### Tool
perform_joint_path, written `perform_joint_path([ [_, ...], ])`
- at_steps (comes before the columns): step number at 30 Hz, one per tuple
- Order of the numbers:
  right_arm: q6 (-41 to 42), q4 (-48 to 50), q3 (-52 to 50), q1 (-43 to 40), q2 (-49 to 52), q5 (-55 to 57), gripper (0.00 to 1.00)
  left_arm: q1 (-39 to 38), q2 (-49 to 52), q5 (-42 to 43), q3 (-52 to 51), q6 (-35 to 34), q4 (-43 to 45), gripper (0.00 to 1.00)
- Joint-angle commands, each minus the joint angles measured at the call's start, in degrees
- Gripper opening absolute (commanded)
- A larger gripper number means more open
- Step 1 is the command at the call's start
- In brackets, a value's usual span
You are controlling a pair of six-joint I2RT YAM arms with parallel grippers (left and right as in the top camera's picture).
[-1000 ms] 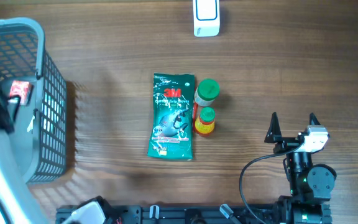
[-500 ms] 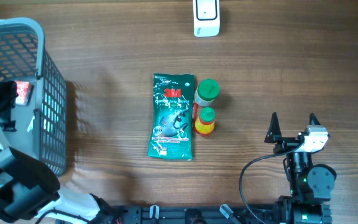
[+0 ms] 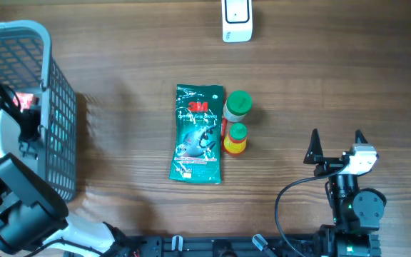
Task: Scan the item barcode
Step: 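Grasp the mint-green Zappy tissue wipes pack with the left gripper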
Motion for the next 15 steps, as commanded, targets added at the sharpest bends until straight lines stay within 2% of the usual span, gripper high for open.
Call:
perform_joint_path([
  [1,-0.5,0.1,-0.1,0.3,-0.3,0.6,1.00,0.2,0.3,2.6,-4.8,2.2,3.2,0.92],
  [2,-0.5,0.1,-0.1,0.3,-0.3,0.6,1.00,0.2,0.3,2.6,-5.6,2.2,4.0,0.83],
  [4,-0.5,0.1,-0.1,0.3,-0.3,0.6,1.00,0.2,0.3,2.6,-7.6,2.1,5.7,0.52],
  [6,-0.5,0.1,-0.1,0.3,-0.3,0.6,1.00,0.2,0.3,2.6,-8.5,2.0,5.6,0.15],
  [7,-0.5,0.1,-0.1,0.3,-0.3,0.6,1.00,0.2,0.3,2.6,-8.5,2.0,5.1,0.04],
  [12,-0.5,0.1,-0.1,0.3,-0.3,0.6,1.00,0.2,-2.1,2.7,-7.6,1.9,3.4,0.04],
  [15,-0.5,0.1,-0.1,0.3,-0.3,0.6,1.00,0.5,-6.4,2.6,-3.6,2.0,0.2,0.04],
])
